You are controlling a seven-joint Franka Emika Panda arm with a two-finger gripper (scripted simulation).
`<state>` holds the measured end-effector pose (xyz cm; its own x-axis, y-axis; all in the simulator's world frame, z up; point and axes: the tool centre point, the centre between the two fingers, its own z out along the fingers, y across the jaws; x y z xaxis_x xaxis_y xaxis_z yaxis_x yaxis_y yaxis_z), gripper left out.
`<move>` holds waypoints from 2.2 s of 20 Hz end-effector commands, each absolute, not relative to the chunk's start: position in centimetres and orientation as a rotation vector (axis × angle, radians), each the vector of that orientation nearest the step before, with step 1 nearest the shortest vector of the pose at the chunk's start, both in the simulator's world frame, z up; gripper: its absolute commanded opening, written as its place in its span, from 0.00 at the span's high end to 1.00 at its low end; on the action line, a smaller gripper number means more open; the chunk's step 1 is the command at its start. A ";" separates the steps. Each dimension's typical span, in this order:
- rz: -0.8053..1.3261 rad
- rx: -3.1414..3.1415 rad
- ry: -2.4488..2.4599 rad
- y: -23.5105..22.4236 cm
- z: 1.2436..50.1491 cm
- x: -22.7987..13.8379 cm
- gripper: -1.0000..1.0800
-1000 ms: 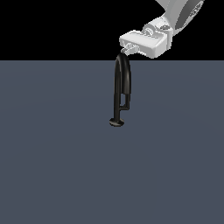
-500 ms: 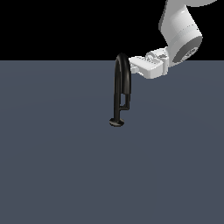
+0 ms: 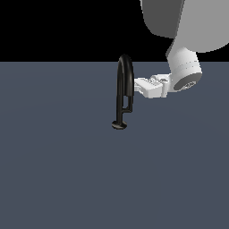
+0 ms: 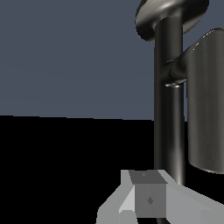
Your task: Turn on the faucet by rotating a designated handle.
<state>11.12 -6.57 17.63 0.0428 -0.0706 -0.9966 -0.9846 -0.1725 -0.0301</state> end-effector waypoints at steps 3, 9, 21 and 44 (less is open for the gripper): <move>1.299 -1.315 1.177 -6.5 15.4 11.5 1.00; 1.313 -1.265 1.191 -6.4 14.2 11.6 1.00; 1.313 -1.266 1.191 -6.5 14.6 10.5 1.00; 1.312 -1.266 1.190 -6.8 16.0 6.7 1.00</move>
